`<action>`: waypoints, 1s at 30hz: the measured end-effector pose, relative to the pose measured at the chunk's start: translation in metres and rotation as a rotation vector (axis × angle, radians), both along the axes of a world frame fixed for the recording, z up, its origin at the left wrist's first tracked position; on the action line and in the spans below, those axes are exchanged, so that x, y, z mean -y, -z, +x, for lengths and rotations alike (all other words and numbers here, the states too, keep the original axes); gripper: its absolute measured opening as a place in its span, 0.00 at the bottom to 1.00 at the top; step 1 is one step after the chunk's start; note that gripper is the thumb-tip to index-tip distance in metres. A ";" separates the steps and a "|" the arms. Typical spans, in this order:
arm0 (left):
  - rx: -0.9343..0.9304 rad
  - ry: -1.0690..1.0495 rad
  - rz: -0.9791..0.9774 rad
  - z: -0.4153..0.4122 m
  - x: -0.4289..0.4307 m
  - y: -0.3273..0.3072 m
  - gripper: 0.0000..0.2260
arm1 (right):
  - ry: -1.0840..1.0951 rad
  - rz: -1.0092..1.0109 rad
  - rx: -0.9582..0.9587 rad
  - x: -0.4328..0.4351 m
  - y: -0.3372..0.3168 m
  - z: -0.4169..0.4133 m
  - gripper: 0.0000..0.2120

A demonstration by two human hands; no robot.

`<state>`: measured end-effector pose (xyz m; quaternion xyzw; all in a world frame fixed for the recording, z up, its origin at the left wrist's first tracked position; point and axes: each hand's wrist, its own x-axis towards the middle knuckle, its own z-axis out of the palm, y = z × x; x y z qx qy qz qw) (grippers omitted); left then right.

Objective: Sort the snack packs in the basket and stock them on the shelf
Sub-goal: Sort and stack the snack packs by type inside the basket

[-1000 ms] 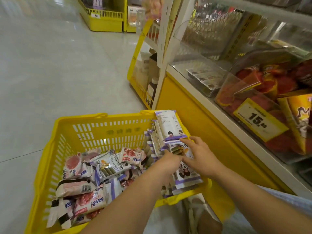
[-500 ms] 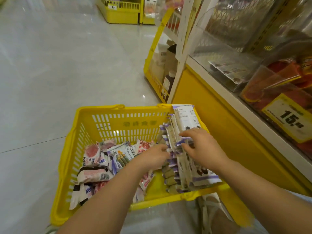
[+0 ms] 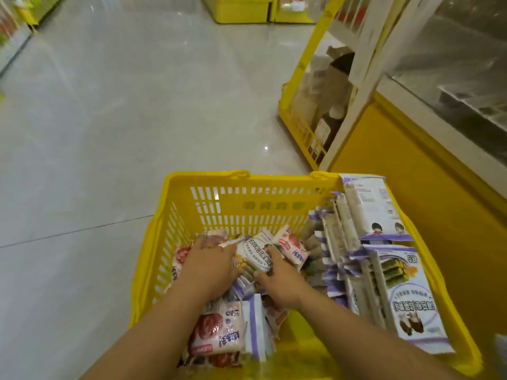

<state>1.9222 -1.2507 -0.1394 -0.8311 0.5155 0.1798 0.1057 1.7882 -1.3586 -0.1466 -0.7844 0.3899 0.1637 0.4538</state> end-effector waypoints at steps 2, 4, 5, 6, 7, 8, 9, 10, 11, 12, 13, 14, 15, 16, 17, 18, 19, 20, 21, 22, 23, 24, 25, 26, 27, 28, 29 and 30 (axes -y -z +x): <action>0.008 -0.012 -0.035 0.001 0.002 0.005 0.24 | 0.104 0.053 0.039 0.002 0.008 0.009 0.38; 0.016 -0.022 -0.063 0.003 0.003 0.009 0.25 | 0.230 0.127 0.096 0.003 0.014 0.016 0.41; 0.010 -0.034 -0.081 0.004 0.003 0.011 0.26 | 0.298 0.147 0.120 0.004 0.016 0.020 0.43; -0.003 -0.051 -0.100 0.006 0.003 0.011 0.26 | 0.373 0.158 0.143 0.004 0.020 0.022 0.44; -0.019 -0.068 -0.112 0.007 0.004 0.011 0.26 | 0.449 0.163 0.160 0.003 0.023 0.024 0.44; -0.033 -0.079 -0.113 0.009 0.004 0.011 0.26 | 0.524 0.171 0.171 0.002 0.025 0.025 0.43; -0.043 -0.083 -0.106 0.011 0.005 0.011 0.25 | 0.597 0.188 0.175 0.001 0.027 0.026 0.40; -0.045 -0.082 -0.098 0.012 0.007 0.011 0.24 | 0.661 0.216 0.171 0.000 0.029 0.025 0.39; -0.036 -0.076 -0.090 0.013 0.007 0.010 0.22 | 0.712 0.249 0.165 -0.001 0.032 0.025 0.38; -0.028 -0.072 -0.081 0.014 0.008 0.010 0.21 | 0.753 0.287 0.161 -0.003 0.036 0.024 0.38; -0.033 -0.071 -0.069 0.015 0.008 0.009 0.20 | 0.786 0.322 0.156 -0.004 0.038 0.023 0.40; -0.053 -0.073 -0.056 0.015 0.008 0.009 0.20 | 0.815 0.350 0.146 -0.006 0.039 0.024 0.42; -0.079 -0.075 -0.045 0.014 0.008 0.008 0.20 | 0.832 0.371 0.141 -0.007 0.038 0.026 0.42; -0.106 -0.078 -0.044 0.014 0.008 0.007 0.20 | 0.829 0.393 0.144 -0.007 0.036 0.027 0.41; -0.130 -0.084 -0.054 0.014 0.009 0.006 0.18 | 0.802 0.422 0.155 -0.007 0.035 0.028 0.36; -0.157 -0.095 -0.072 0.015 0.008 0.003 0.17 | 0.758 0.464 0.165 -0.006 0.033 0.029 0.30; -0.183 -0.107 -0.091 0.017 0.008 0.000 0.18 | 0.711 0.514 0.174 -0.005 0.030 0.029 0.24; -0.216 -0.117 -0.103 0.018 0.007 -0.003 0.19 | 0.669 0.555 0.179 -0.003 0.026 0.029 0.19; -0.265 -0.132 -0.114 0.019 0.006 -0.006 0.19 | 0.631 0.566 0.183 -0.001 0.022 0.029 0.15; -0.333 -0.156 -0.132 0.021 0.005 -0.009 0.19 | 0.593 0.548 0.199 0.002 0.018 0.029 0.12; -0.416 -0.194 -0.162 0.022 0.005 -0.011 0.18 | 0.561 0.512 0.230 0.006 0.014 0.030 0.09; -0.500 -0.244 -0.209 0.024 0.004 -0.014 0.16 | 0.535 0.463 0.269 0.009 0.009 0.031 0.08; -0.573 -0.300 -0.267 0.025 0.004 -0.016 0.13 | 0.514 0.419 0.306 0.013 0.003 0.033 0.09; -0.626 -0.356 -0.321 0.025 0.004 -0.018 0.10 | 0.491 0.378 0.332 0.015 -0.004 0.036 0.10; -0.653 -0.405 -0.355 0.026 0.005 -0.019 0.08 | 0.464 0.341 0.350 0.016 -0.012 0.037 0.11; -0.652 -0.434 -0.358 0.026 0.007 -0.020 0.08 | 0.431 0.304 0.355 0.018 -0.019 0.037 0.12; -0.625 -0.441 -0.335 0.025 0.008 -0.020 0.09 | 0.400 0.263 0.358 0.019 -0.026 0.035 0.13; -0.582 -0.434 -0.303 0.022 0.010 -0.019 0.10 | 0.365 0.217 0.365 0.021 -0.032 0.032 0.14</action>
